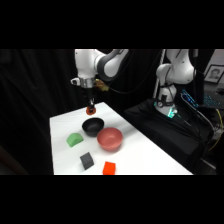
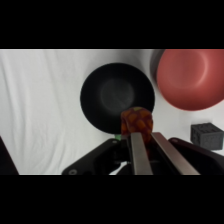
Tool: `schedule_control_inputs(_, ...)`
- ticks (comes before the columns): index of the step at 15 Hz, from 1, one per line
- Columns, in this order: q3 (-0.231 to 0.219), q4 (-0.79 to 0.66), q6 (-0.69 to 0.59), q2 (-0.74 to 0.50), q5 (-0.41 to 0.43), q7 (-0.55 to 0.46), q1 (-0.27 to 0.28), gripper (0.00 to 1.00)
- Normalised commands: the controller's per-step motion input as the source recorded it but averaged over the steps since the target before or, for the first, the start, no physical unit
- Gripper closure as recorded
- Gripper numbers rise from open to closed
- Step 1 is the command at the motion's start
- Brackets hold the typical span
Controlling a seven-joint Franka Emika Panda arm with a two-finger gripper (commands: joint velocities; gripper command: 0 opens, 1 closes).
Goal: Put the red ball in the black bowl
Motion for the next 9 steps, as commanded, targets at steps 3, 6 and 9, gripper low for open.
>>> schedule_control_inputs(3, -0.019, 0.25, 0.15, 0.27, 0.129, 0.04, -0.036, 0.98)
schedule_control_inputs(6, -0.012, 0.26, 0.13, 0.28, 0.125, 0.06, -0.026, 0.98)
schedule_control_inputs(9, -0.010, 0.24, 0.10, 0.27, 0.118, 0.06, -0.023, 0.98)
